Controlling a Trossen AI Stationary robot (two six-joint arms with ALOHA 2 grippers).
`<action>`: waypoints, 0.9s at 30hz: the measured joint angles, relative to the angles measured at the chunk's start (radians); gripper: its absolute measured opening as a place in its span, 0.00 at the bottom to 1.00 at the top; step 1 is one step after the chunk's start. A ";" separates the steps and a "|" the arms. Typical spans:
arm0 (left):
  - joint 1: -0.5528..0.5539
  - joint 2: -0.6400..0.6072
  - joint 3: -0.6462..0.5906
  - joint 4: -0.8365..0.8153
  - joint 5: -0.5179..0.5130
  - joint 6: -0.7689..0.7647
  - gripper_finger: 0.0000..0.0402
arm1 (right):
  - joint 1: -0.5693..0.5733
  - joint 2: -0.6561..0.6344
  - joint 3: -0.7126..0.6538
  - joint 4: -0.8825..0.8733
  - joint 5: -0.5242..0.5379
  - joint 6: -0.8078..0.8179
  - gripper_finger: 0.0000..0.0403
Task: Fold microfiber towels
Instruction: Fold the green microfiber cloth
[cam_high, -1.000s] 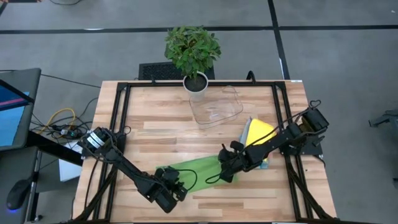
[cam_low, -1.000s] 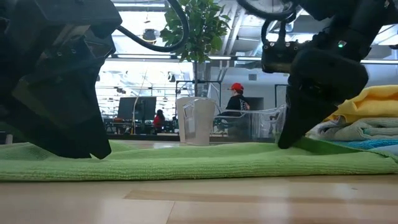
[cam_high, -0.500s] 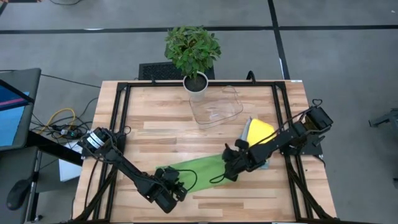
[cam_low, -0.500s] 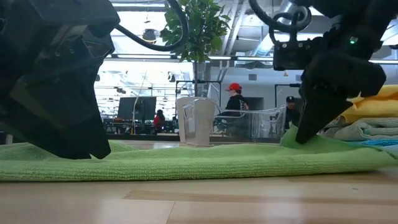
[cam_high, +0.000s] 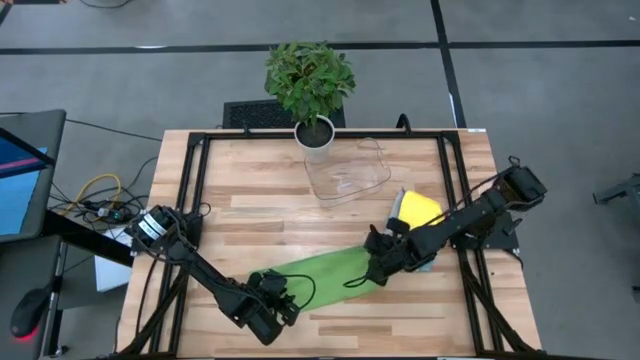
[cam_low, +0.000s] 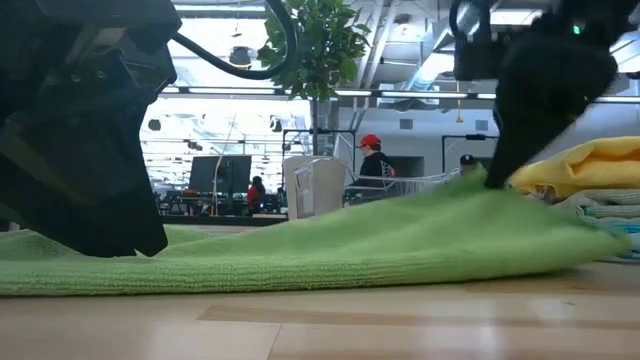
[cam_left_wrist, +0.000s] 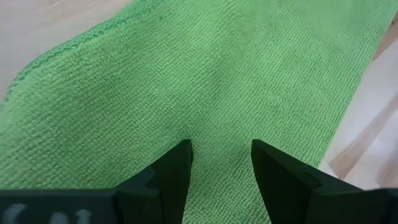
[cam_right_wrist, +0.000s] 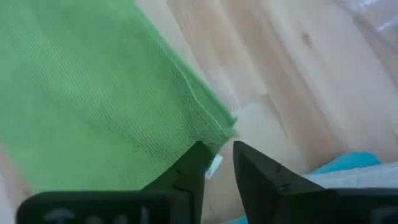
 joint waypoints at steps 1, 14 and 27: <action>0.000 0.000 0.000 0.000 0.000 -0.001 0.41 | 0.000 -0.019 0.000 -0.006 0.006 0.000 0.27; 0.000 0.000 0.000 0.002 -0.001 -0.004 0.41 | 0.017 -0.150 0.000 -0.078 0.094 0.020 0.31; 0.000 0.000 0.000 0.004 -0.001 -0.005 0.41 | 0.106 -0.103 0.001 0.152 -0.057 0.017 0.37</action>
